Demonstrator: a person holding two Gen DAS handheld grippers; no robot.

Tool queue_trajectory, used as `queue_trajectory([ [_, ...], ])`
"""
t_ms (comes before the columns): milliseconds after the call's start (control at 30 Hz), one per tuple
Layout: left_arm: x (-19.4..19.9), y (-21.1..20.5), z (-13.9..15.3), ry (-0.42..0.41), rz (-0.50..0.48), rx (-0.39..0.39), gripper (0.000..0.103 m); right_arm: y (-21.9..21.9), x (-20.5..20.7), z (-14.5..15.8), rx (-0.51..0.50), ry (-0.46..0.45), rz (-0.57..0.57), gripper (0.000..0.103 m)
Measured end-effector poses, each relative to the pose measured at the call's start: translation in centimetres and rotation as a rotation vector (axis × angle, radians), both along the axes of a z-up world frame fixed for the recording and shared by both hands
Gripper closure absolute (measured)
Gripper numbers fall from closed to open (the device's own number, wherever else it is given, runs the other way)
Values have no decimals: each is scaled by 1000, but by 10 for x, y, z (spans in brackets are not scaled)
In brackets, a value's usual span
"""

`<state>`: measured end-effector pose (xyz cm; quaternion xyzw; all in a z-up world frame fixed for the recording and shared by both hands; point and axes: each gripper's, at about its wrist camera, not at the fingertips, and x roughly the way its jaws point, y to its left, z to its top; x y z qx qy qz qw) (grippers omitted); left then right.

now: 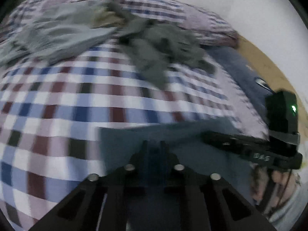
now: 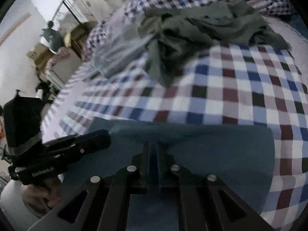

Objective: Fold clothes

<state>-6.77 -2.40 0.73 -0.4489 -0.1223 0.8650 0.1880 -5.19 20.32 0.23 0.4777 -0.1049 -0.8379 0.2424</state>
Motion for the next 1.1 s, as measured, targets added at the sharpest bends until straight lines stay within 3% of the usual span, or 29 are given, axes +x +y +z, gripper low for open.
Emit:
queue_trajectory([
  [133, -4, -41, 3, -4, 182, 18, 96, 26, -7, -4, 90, -2, -133, 103],
  [233, -2, -59, 6, -12, 219, 104, 96, 48, -5, 4, 175, 18, -262, 100],
  [300, 3, -63, 8, -6, 202, 146, 96, 57, 1, 12, 174, 39, -296, 97],
  [400, 10, -57, 7, -5, 150, 138, 96, 60, 13, 26, 144, 81, -301, 97],
  [533, 16, -50, -2, -72, 76, 189, 95, 35, 38, 41, 122, 135, -230, 94],
  [600, 18, -53, -8, -117, 59, 253, 85, 21, 51, 44, 116, 152, -191, 91],
  [667, 20, -57, -15, -172, 41, 346, 68, 8, 63, 48, 109, 168, -152, 86],
  [767, 18, -57, -17, -220, 1, 437, 54, -11, 82, 52, 100, 192, -94, 79],
  [933, 4, -42, -14, -266, -85, 461, 41, -23, 97, 46, 69, 161, -54, 77],
  [1100, -13, -30, -17, -294, -155, 444, 41, -19, 96, 42, 53, 148, -65, 76],
])
